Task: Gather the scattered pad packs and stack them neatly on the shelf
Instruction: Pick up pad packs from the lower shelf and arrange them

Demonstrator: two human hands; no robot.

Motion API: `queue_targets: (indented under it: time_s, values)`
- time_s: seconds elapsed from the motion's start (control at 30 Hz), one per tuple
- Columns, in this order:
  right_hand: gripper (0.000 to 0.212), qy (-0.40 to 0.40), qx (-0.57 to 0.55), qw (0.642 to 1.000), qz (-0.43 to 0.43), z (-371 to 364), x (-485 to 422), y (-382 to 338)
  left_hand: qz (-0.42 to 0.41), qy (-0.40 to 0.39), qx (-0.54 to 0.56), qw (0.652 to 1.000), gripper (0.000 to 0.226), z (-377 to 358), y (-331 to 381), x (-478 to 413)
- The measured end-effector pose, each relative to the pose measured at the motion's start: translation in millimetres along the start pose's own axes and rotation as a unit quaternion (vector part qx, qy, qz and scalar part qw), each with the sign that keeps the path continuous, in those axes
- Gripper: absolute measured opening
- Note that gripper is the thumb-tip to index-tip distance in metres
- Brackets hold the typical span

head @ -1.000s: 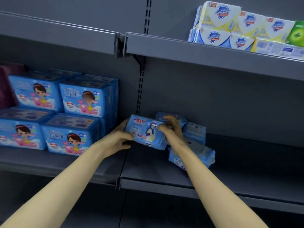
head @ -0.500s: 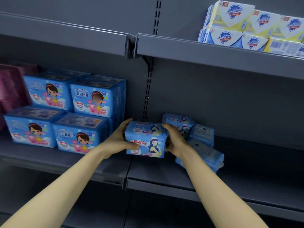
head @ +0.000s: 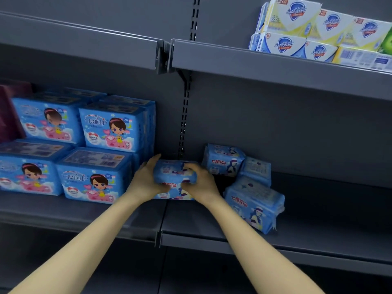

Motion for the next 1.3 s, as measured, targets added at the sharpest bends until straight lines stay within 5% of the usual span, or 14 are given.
queue_targets:
  time_s: [0.2,0.33,0.5,0.77,1.07,1.3]
  values:
    - [0.045,0.007,0.074,0.997,-0.015,-7.4,-0.5,-4.7,0.024,-0.003,-0.154,0.988,0.069,2.6,9.7,2.3]
    - [0.044,0.055,0.181,0.982,-0.012,20.3,16.9,-14.9,-0.055,0.043,-0.215,0.974,0.054,1.0,49.5,4.9]
    - [0.065,-0.003,0.292,0.946,-0.141,58.0,39.4,-3.4,-0.137,0.020,-0.194,0.971,0.044,-25.7,98.1,-18.9]
    - [0.099,-0.108,0.365,0.886,-0.265,84.1,53.7,44.5,-0.070,-0.079,-0.235,0.966,0.069,-99.5,125.5,-83.7]
    - [0.099,-0.129,0.322,0.897,-0.272,99.7,43.1,65.6,-0.018,-0.112,-0.206,0.972,0.063,-132.6,113.2,-121.4]
    - [0.086,-0.105,0.324,0.891,-0.299,117.4,52.6,80.1,-0.068,-0.125,-0.212,0.967,0.068,-152.1,121.2,-122.3]
Point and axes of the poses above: each hand's wrist, its own x-axis away from the middle knuckle, its own z-axis out of the back of the hand, y = z × x, the point moved 3 cm from there along -x, towards the middle knuckle, and after that the axes turned 11 degrees about -y, right-handed, at the moved point
